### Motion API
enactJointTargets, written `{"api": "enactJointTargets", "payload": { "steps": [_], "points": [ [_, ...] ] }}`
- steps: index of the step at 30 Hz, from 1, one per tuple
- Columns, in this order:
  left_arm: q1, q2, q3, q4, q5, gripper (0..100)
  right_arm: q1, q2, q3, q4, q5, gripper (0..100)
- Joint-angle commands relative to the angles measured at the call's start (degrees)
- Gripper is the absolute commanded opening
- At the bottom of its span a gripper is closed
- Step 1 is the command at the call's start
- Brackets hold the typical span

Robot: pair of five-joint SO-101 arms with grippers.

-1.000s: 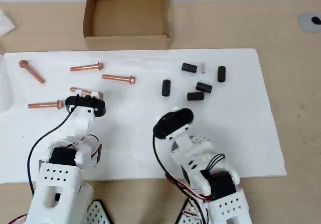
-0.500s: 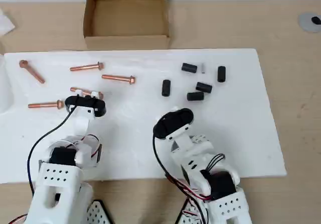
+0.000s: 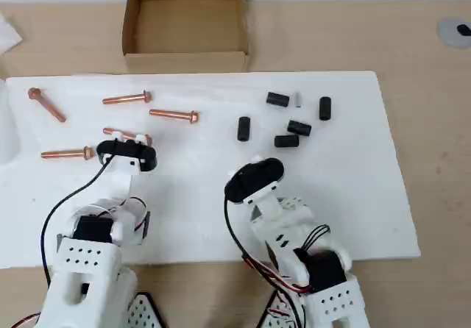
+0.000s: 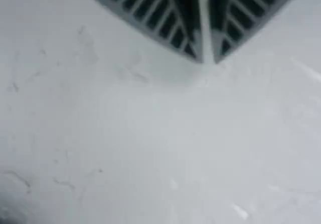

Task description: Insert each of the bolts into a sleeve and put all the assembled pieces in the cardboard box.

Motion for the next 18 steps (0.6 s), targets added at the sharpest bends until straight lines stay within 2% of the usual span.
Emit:
{"api": "enactJointTargets", "payload": {
  "steps": [1, 6, 8, 11, 15, 18],
  "points": [
    [1.4, 0.4, 0.0, -0.9, -0.3, 1, 0.6, -6.5, -0.1, -1.0, 0.2, 1.0],
    [-0.1, 0.8, -4.7, -2.1, -0.1, 0, 2.1, -6.1, -1.2, -2.7, -1.7, 0.9],
    [-4.4, 1.0, -9.7, -2.4, 1.1, 0, 5.5, -6.1, -2.3, -3.2, -4.5, 0.9],
    [-12.7, 2.6, -20.3, -2.0, 1.9, 1, 9.3, -4.0, -4.8, -2.5, -4.7, 0.9],
    [-19.3, 15.3, -34.1, 0.2, 2.1, 0, 10.2, 8.2, -13.1, -2.8, -4.7, 0.9],
    [-21.8, 29.1, -44.1, 3.3, 6.3, 0, 10.1, 23.1, -24.0, -3.7, -5.0, 0.9]
  ]
}}
